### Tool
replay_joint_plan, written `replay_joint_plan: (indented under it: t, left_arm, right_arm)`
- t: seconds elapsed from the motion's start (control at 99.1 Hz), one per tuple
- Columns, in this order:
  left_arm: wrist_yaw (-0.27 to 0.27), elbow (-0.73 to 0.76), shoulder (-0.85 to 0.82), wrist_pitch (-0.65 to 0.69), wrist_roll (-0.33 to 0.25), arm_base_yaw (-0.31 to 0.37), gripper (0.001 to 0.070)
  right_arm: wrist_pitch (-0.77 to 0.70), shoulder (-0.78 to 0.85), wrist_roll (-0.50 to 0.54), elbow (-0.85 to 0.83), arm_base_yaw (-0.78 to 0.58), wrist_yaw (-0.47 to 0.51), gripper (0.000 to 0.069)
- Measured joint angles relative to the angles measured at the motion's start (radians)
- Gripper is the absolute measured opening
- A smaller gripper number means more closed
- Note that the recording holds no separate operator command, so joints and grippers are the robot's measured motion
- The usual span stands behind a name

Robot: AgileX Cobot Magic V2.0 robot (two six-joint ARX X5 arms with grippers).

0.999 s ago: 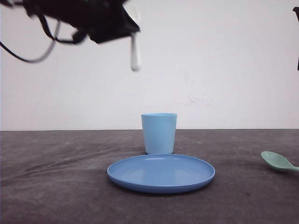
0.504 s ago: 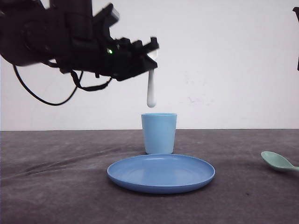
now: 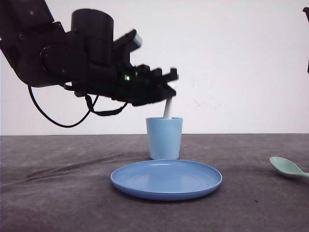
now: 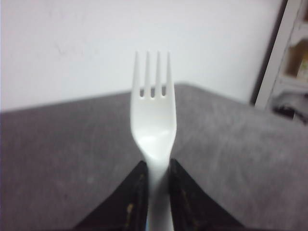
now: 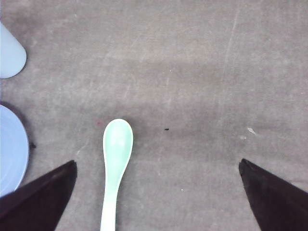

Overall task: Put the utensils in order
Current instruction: 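Lower the fork into the light blue cup and open the left gripper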

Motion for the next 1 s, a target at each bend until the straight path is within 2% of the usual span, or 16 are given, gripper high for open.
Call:
replay_joint_plan:
  t: [0.323,0.676,0.857,0.999]
  left_arm:
    - [-0.001,0.0,0.001,-0.089,0.035,0.0,0.0046]
    - [-0.002,0.0,0.013,-0.089,0.047,0.0,0.0048]
    - [-0.002,0.0,0.013,-0.083,0.047,0.0,0.0136]
    - [-0.002,0.0,0.013,-0.079,0.046,-0.001,0.0157]
  right_arm:
    - [0.0,0.0,0.0,0.0,0.0,0.0,0.0681]
    - [-0.001,0.0,0.0,0.0,0.0,0.0,0.0681]
    - [-0.003,0.0,0.0,0.0,0.0,0.0,0.0681]
    - [-0.003,0.0,-0.001,0.0,0.0,0.0,0.0681]
